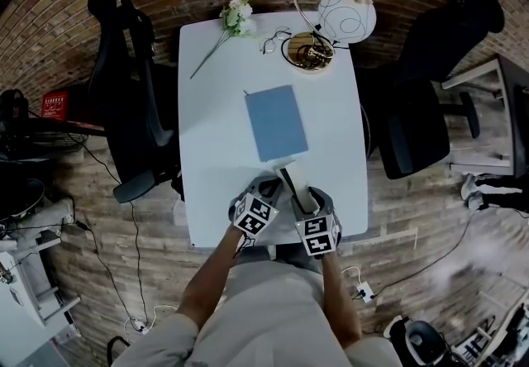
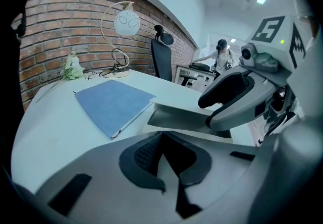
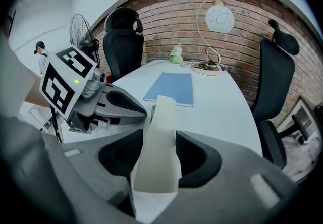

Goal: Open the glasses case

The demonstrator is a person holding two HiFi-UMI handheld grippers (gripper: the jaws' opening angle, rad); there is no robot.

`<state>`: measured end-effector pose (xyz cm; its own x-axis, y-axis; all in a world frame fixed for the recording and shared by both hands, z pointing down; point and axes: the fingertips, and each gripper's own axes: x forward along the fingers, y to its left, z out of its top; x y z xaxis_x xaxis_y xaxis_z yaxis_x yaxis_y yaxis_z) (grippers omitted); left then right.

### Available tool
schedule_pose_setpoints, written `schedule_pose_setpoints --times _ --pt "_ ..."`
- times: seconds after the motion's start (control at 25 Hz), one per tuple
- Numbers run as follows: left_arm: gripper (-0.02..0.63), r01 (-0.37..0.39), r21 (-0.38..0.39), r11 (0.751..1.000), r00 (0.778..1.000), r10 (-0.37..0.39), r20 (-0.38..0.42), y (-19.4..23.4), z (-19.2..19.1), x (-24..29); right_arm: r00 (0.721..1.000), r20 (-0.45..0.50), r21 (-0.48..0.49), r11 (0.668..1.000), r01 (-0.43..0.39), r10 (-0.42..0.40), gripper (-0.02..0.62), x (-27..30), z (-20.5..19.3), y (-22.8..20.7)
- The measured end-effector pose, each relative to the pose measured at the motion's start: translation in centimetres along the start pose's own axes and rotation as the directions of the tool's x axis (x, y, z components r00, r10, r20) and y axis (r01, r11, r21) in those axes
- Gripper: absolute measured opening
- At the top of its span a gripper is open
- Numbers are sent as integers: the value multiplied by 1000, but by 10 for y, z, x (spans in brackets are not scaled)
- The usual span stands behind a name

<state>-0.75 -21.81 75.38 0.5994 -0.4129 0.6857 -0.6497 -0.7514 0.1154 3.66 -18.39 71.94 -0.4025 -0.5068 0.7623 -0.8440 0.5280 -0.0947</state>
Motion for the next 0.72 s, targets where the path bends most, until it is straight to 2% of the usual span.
schedule_pose_setpoints --times 0.72 --pt "2 -1 1 1000 1000 1 2 0 0 0 1000 19 -1 1000 18 -18 115 -9 6 -7"
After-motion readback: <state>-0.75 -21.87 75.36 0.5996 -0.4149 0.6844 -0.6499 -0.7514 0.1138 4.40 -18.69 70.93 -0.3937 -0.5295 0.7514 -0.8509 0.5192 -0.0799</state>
